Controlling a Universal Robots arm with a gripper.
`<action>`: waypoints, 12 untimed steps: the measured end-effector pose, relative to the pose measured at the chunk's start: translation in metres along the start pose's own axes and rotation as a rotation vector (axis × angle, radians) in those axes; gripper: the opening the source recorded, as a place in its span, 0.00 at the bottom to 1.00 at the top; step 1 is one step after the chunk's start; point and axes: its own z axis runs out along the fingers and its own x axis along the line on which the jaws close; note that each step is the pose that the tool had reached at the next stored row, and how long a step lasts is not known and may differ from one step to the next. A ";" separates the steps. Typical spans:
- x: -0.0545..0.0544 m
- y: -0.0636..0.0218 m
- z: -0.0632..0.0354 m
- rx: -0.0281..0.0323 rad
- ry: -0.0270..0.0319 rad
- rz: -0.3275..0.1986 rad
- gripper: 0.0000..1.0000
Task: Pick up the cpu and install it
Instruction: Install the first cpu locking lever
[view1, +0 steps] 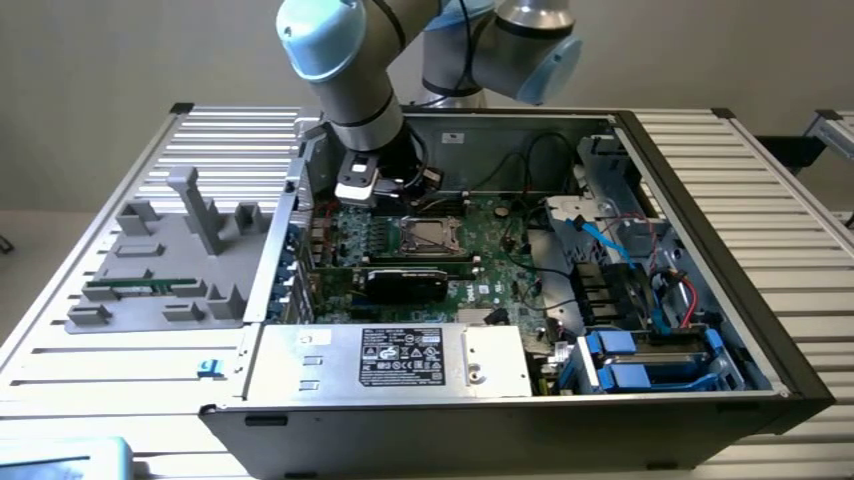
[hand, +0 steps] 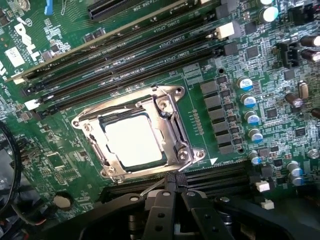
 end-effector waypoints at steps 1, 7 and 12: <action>-0.002 0.0005 -0.0004 0.0000 0.0000 0.000 0.11; -0.007 -0.0022 -0.0004 0.0001 0.0000 0.000 0.11; -0.008 -0.0022 -0.0004 -0.0004 0.0006 0.002 0.11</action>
